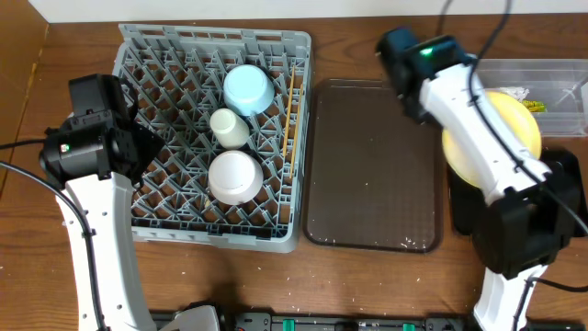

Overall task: Sort waste into correct bins and load items into the dishwasher
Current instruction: 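Carry the tilted yellow plate right over the black tray, then tip the yellow plate vertical to pour rice onto the black tray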

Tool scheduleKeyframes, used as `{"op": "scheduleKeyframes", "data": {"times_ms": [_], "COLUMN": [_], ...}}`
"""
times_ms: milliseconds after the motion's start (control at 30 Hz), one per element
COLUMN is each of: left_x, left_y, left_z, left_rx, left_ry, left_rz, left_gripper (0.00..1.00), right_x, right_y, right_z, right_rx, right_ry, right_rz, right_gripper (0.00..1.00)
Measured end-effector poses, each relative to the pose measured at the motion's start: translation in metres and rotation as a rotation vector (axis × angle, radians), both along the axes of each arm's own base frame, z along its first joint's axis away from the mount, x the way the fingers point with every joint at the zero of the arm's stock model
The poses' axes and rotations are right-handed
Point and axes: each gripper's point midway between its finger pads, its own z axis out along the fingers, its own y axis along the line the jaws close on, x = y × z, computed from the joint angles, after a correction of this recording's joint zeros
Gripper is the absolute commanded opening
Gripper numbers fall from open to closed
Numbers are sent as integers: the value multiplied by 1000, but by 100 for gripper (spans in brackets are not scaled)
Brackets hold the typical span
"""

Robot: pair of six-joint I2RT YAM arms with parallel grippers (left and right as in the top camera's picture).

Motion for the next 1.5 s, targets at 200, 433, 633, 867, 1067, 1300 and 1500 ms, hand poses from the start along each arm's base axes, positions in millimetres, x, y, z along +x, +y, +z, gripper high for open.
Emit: {"op": "scheduleKeyframes", "data": {"times_ms": [200,433,633,867,1067,1300,1500], "left_x": [0,0,0,0,0,0,0], "left_y": [0,0,0,0,0,0,0], "left_z": [0,0,0,0,0,0,0], "left_rx": [0,0,0,0,0,0,0], "left_ry": [0,0,0,0,0,0,0], "left_rz": [0,0,0,0,0,0,0], "left_gripper": [98,98,98,98,98,98,98], "right_x": [2,0,-5,-2,-3,2,4], "right_y": [-42,-85,-115,-132,-135,-124,-113], "right_z": [-5,-13,-20,-25,-26,-25,-22], "right_rx": [56,160,288,469,576,666,765], "right_ry": [9,20,28,27,38,42,51], "right_rz": [-143,-306,-434,-479,-473,-413,-349], "right_gripper": [1,1,1,2,2,2,2]}}
